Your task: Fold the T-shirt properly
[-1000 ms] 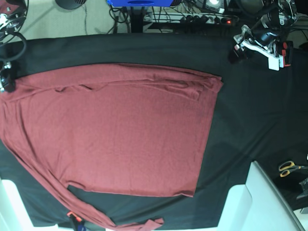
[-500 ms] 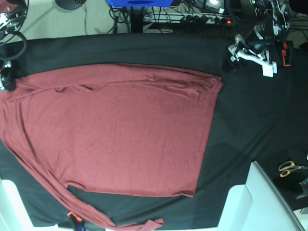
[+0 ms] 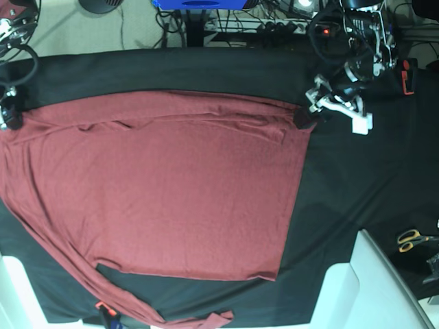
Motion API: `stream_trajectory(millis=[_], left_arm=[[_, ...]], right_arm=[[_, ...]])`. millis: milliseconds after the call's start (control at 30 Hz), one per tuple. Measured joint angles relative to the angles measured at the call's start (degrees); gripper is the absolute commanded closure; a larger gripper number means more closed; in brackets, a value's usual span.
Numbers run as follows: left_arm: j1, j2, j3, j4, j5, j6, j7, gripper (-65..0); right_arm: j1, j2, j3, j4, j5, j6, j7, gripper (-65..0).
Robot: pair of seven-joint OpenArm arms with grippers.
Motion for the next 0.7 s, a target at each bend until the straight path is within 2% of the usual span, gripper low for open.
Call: stream_trajectory(millis=[167, 200, 300, 367, 400, 700], left_arm=[[0.39, 0.35, 0.61, -0.42, 0.17, -0.26, -2.93, -37.5], [0.39, 0.35, 0.61, -0.85, 0.46, -0.72, -3.52, -35.4], [-0.07, 0.22, 0.46, -2.36, 1.79, -0.74, -4.26, -19.6], [-0.07, 0.13, 0.35, -2.99, 2.58, -0.24, -4.48, -4.9], [0.04, 0.17, 0.24, -3.06, 2.71, 0.13, -4.26, 0.0], [0.5, 0.35, 0.09, -1.75, 2.99, 0.35, -3.26, 0.0]], right_arm=[[0.0, 0.02, 0.0, 0.0, 0.0, 0.0, 0.0, -1.4], [0.0, 0.0, 0.0, 0.0, 0.0, 0.0, 0.0, -1.4], [0.0, 0.04, 0.0, 0.0, 0.0, 0.0, 0.02, -1.4], [0.0, 0.0, 0.0, 0.0, 0.0, 0.0, 0.02, -1.4], [0.0, 0.0, 0.0, 0.0, 0.0, 0.0, 0.02, -1.4], [0.0, 0.02, 0.0, 0.07, 0.02, 0.0, 0.0, -1.4]])
